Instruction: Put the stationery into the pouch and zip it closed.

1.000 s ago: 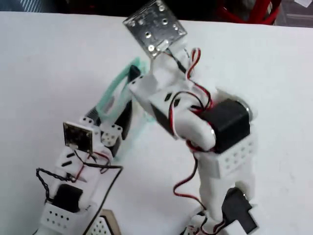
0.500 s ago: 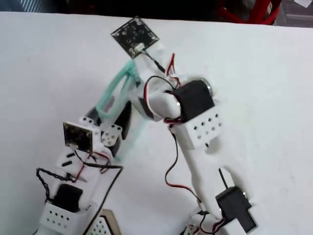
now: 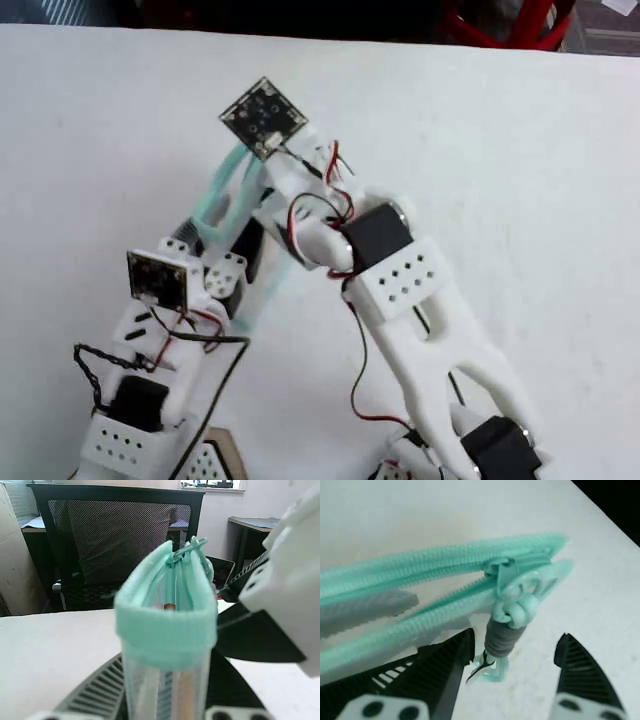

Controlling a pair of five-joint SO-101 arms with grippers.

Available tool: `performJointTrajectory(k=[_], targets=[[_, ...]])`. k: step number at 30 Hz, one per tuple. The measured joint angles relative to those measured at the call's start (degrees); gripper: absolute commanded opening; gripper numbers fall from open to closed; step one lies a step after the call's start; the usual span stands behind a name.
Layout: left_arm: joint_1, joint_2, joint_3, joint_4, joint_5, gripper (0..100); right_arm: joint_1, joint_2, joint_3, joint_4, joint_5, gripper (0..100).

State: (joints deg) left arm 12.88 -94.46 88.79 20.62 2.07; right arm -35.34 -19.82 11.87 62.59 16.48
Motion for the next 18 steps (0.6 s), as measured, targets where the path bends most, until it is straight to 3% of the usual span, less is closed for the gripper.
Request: performJointTrajectory(k=[4,6,13,18], targets=[[-0.1,0.0,1.3,-2.3,-0.1,15,0.1,-0.7,4.0,-4.9,0.0,0.8],[-0.1,0.0,1.4,-2.6,-0.1,15,0.2,-0.7,4.0,-5.7,0.8,4.1],[-0.1,0.0,1.4,-2.7,0.0,15,0.4,-5.0,4.1,-6.0,1.8,1.9],[0.3,0.0,1.4,-2.7,0.0,1,0.4,-16.8,4.3,-5.2,1.8,1.9]])
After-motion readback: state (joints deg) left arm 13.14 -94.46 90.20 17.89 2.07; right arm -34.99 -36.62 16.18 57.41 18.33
